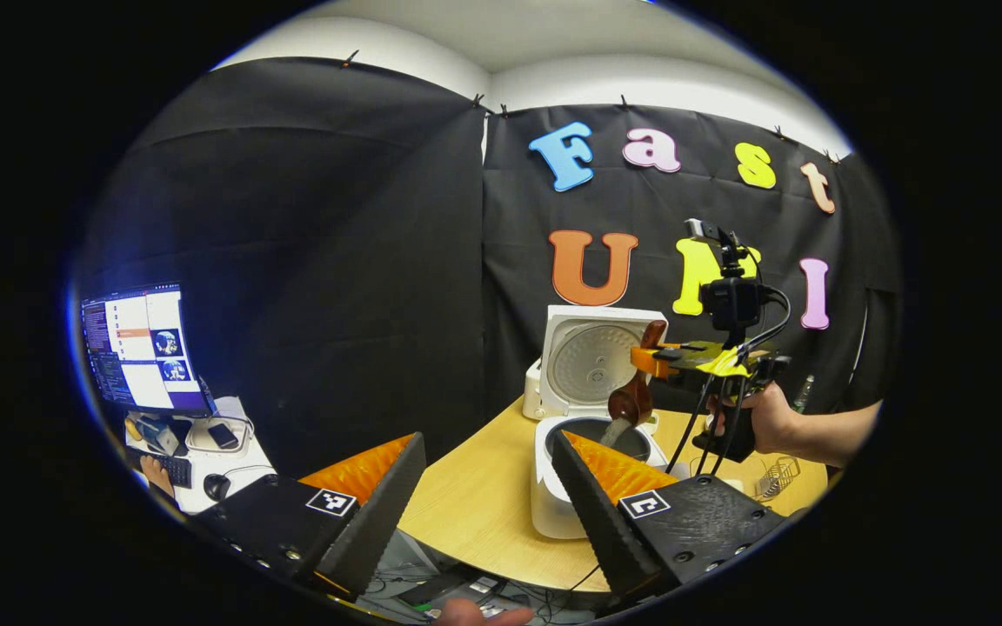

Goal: Close the left gripper, press the button to open the rice cooker; take a wooden spoon from the chopstick holder with the right hand, scoop a spoonful of rice and pour it into the rice cooker, then put the wooden spoon back into the chopstick holder.

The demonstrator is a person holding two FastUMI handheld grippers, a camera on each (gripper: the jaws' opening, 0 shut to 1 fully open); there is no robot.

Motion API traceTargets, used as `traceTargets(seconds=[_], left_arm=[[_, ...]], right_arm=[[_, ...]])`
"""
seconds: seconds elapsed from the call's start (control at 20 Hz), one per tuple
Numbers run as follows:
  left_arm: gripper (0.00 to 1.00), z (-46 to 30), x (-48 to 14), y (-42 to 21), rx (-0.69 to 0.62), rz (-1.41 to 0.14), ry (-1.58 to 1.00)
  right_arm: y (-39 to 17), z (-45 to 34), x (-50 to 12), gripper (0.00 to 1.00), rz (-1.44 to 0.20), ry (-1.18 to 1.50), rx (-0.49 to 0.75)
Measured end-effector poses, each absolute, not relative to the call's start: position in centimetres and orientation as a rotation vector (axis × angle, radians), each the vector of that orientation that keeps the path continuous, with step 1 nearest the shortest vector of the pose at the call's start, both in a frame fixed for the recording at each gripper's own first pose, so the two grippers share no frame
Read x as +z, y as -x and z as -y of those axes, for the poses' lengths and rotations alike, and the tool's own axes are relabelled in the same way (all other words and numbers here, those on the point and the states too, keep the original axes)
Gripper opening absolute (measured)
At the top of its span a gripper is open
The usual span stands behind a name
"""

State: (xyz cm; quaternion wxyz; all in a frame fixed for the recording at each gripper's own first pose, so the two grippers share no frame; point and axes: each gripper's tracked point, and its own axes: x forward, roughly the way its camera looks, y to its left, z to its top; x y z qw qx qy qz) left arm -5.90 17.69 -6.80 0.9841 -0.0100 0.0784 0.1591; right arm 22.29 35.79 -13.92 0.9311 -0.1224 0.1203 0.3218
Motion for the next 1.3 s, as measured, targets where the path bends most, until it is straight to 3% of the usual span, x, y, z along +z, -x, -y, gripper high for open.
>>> traceTargets(seconds=[0.35,0.75,1.05,1.3], left_arm=[[0.94,-16.6,-6.5,5.8,0.287,-0.133,0.018],[0.94,-14.2,-6.1,4.3,0.222,-0.103,0.002],[0.94,-9.3,-5.3,1.7,0.11,-0.071,0.018],[0.94,-4.0,-6.3,-0.6,0.015,-0.088,0.014]], right_arm=[[-20.9,-34.6,-13.3,0.15,-0.21,0.268,0.665],[-20.4,-28.8,-9.5,0.14,-0.317,-0.122,0.606],[-19.7,-16.8,-8.4,0.15,-0.4,-0.529,0.446],[-18.0,-2.1,-9.7,0.15,-0.356,-0.6,0.197]])
